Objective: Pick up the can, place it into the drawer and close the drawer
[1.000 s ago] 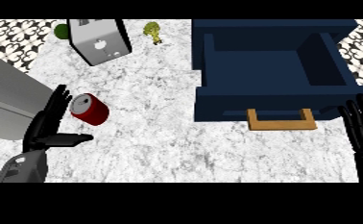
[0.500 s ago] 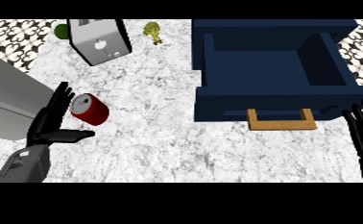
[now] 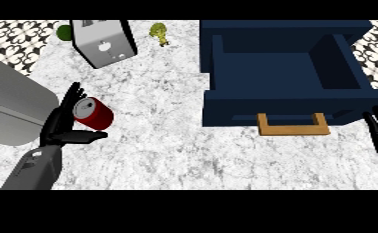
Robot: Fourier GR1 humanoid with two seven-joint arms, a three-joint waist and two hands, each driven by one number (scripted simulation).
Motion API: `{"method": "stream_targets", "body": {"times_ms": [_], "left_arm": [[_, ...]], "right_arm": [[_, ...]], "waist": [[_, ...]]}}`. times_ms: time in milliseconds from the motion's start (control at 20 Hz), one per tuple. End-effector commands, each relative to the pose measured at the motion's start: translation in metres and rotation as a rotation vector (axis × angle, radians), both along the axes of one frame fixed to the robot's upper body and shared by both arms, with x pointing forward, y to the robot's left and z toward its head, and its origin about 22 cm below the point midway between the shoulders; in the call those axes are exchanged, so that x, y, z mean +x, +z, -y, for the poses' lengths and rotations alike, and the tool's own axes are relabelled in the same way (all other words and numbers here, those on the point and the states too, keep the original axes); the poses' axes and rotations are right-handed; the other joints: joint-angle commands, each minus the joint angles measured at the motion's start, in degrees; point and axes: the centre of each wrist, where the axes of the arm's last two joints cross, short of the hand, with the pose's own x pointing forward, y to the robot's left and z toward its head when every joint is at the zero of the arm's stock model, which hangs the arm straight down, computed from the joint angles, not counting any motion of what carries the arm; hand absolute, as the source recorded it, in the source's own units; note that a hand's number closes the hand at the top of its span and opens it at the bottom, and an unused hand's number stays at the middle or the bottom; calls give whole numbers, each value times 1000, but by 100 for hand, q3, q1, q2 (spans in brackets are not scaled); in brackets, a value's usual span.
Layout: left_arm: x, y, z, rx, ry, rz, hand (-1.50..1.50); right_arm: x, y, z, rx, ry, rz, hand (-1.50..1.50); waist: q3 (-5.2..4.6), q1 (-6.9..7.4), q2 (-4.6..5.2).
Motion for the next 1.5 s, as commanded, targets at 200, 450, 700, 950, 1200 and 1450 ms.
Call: {"method": "stream_targets", "body": {"times_ms": [200, 450, 700, 950, 1200, 1450], "left_arm": [[17, 10, 6, -13, -24, -22, -150], [30, 9, 18, -4, -53, 29, -150], [30, 4, 29, -50, -88, 35, 150], [38, 9, 41, -108, -114, 45, 150], [42, 10, 66, -130, -158, 79, 150], [43, 29, 57, -132, 16, 103, 150]], "right_arm": [[-14, -5, -18, 22, -1, 3, -150], [0, 15, -8, 25, -1, 3, -150], [-6, -2, 13, 28, 8, 9, -150], [8, -6, -7, 29, -17, 4, -150], [-27, 0, -7, 23, 4, -4, -150], [-18, 9, 6, 19, -17, 19, -150]], "waist": [[1, -14, -3], [-7, -70, 26], [-1, -38, 10], [-1, -9, 8], [3, 3, -13], [10, 93, -40]]}}
